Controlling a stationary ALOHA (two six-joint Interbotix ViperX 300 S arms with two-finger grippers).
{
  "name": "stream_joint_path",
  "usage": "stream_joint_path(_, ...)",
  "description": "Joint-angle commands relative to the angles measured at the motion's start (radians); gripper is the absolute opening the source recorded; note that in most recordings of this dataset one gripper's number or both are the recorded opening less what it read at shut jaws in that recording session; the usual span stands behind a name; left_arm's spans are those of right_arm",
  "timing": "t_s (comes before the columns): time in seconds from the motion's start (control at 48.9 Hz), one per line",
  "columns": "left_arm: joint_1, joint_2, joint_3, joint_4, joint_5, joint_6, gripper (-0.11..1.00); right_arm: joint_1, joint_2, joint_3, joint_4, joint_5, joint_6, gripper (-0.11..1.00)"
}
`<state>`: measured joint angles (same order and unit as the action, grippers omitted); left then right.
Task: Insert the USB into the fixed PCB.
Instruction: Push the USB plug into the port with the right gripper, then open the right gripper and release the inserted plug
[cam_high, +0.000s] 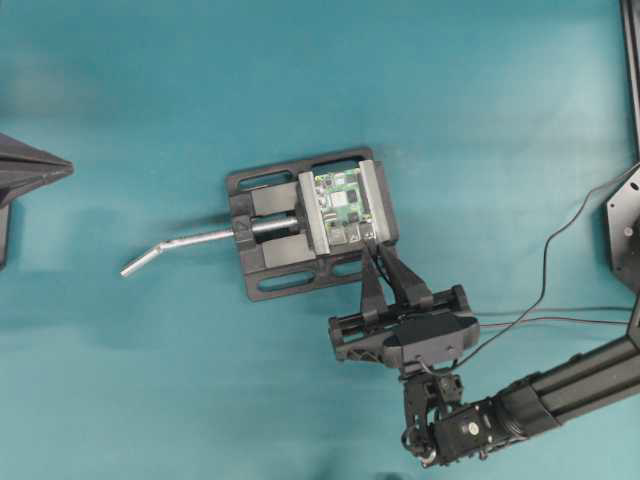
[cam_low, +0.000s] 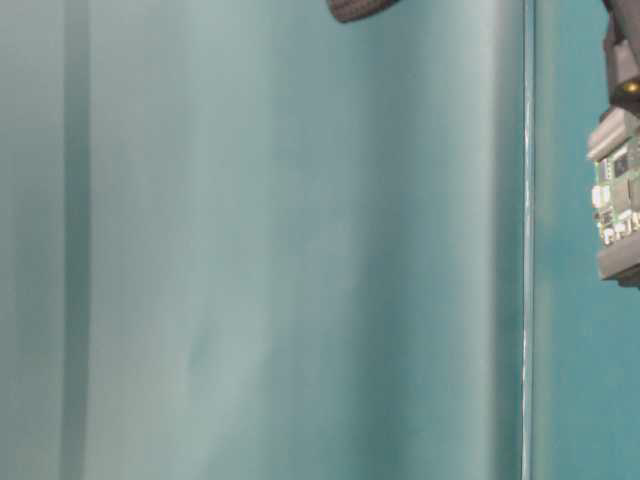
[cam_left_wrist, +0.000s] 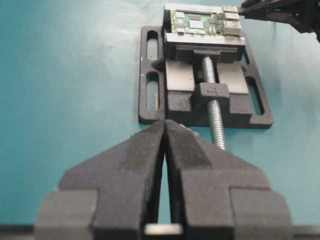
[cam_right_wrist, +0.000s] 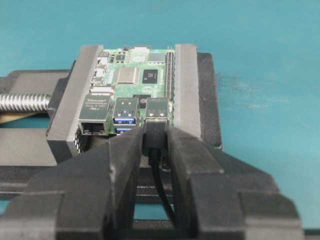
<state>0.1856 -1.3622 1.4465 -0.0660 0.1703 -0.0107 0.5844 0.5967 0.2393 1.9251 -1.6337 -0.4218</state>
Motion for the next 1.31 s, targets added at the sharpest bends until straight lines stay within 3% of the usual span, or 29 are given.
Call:
stream_joint_path(0.0,0.003,0.008,-0.014,0.002,-0.005,-0.006,0.0,0.009,-0.035,-0.009,-0.017,-0.005,0.0,0.21)
stream_joint_path(0.286,0.003,0.008,-0.014,0.002,-0.005,-0.006,0.0,0.008,-0.035,-0.006,-0.015,-0.005,0.0,0.37)
stream_joint_path(1.022,0.002,0.008,-0.014,0.002,-0.005,-0.006,0.0,0.031,-0.041,-0.011,-0.012,-0.003,-0.005,0.37)
stream_joint_path(1.287,0.003,0.009,-0.014,0.002,-0.005,-0.006,0.0,0.041,-0.083,0.021,-0.008,0.051,-0.028,0.37)
